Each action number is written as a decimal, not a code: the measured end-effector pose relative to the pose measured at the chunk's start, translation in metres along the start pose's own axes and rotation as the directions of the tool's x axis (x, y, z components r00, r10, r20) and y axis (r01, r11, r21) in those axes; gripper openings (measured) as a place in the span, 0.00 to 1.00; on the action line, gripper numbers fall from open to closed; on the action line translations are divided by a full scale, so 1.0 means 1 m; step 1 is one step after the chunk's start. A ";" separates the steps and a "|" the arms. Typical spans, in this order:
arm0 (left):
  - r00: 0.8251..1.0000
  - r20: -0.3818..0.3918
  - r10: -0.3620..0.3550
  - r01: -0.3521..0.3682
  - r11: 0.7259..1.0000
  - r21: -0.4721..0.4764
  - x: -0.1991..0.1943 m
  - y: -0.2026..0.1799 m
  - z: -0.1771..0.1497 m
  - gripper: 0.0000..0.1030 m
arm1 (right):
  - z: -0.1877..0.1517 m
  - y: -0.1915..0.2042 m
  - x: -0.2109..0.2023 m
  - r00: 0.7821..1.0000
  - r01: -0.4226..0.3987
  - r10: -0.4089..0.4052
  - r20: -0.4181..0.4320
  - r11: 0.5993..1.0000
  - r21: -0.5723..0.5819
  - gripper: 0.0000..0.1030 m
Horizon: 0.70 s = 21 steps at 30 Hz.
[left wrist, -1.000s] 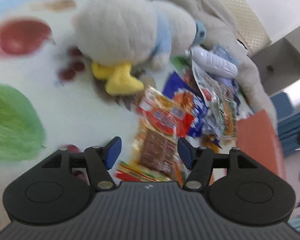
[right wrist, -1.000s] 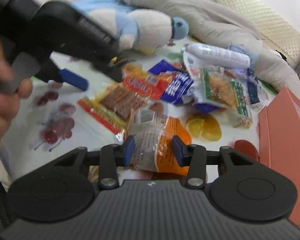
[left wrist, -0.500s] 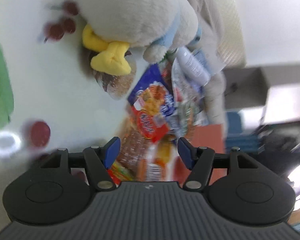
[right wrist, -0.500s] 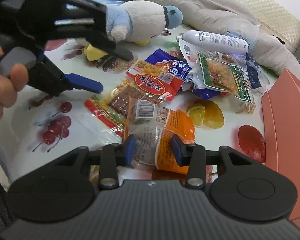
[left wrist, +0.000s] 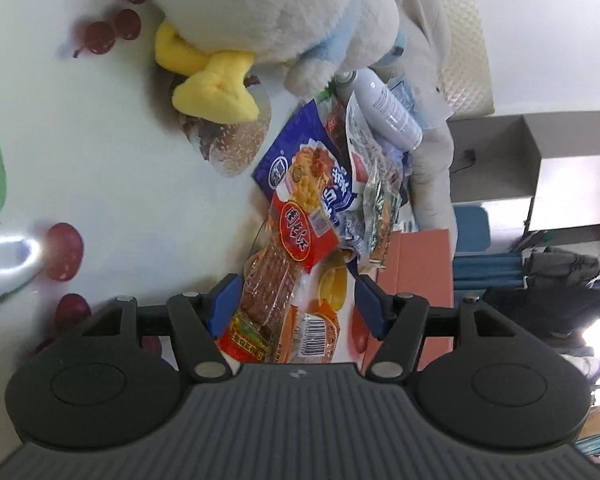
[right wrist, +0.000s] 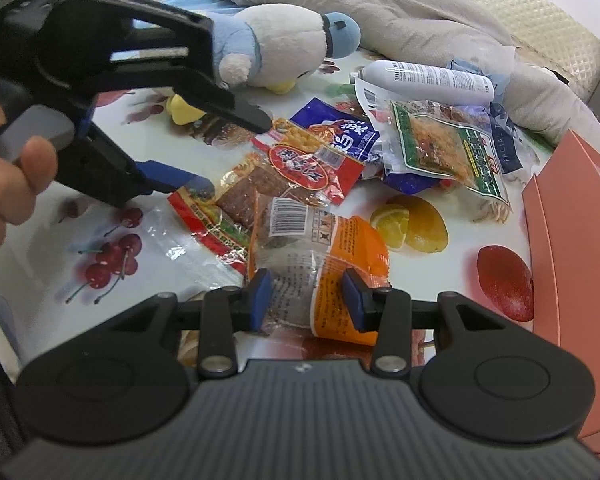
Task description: Organize snacks
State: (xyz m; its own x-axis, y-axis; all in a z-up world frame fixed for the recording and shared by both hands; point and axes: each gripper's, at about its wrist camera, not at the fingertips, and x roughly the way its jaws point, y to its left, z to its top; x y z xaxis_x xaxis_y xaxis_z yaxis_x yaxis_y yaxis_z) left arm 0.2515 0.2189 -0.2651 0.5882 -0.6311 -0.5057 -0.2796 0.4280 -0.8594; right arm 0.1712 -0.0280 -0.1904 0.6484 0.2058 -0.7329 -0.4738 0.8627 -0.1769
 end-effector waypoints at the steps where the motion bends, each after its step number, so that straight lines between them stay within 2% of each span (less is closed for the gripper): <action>1: 1.000 -0.010 -0.014 0.014 1.000 0.009 0.001 -0.002 0.000 0.65 | -0.001 0.000 0.000 1.000 -0.001 0.001 0.001 1.000 0.003 0.41; 4: 0.997 -0.033 -0.068 0.068 0.998 0.015 0.003 -0.007 0.001 0.65 | -0.002 -0.004 0.000 1.000 -0.008 0.008 0.005 1.000 0.024 0.41; 9: 0.984 -0.050 -0.168 0.167 0.985 -0.038 0.003 -0.008 -0.001 0.65 | -0.006 -0.014 -0.003 0.999 -0.034 0.033 0.014 0.995 0.096 0.41; 11: 0.983 -0.054 -0.177 0.174 0.983 -0.056 0.004 -0.006 -0.002 0.65 | -0.009 -0.020 -0.003 0.998 -0.058 0.056 0.016 0.989 0.139 0.41; 14: 0.988 -0.072 -0.136 0.133 0.990 -0.056 0.013 -0.004 -0.002 0.65 | -0.011 -0.025 -0.002 0.997 -0.083 0.082 0.014 0.982 0.168 0.41; 16: 0.991 -0.090 -0.099 0.097 0.995 -0.021 0.021 -0.003 -0.004 0.65 | -0.010 -0.023 -0.002 0.997 -0.081 0.080 0.014 0.985 0.155 0.41; 18: 0.993 -0.104 -0.048 0.050 0.999 0.014 0.028 -0.006 -0.006 0.57 | -0.010 -0.021 -0.002 0.997 -0.075 0.074 0.015 0.987 0.142 0.41; 21: 0.995 -0.096 -0.009 0.015 0.998 0.060 0.035 -0.012 -0.009 0.55 | -0.010 -0.019 -0.002 0.998 -0.065 0.063 0.019 0.990 0.125 0.41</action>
State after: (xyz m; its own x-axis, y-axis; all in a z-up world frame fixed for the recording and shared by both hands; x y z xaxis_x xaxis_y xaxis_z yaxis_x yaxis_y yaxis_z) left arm 0.2687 0.1859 -0.2731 0.5148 -0.6945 -0.5027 -0.2251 0.4563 -0.8609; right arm 0.1724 -0.0496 -0.1921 0.6283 0.2687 -0.7301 -0.4366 0.8985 -0.0450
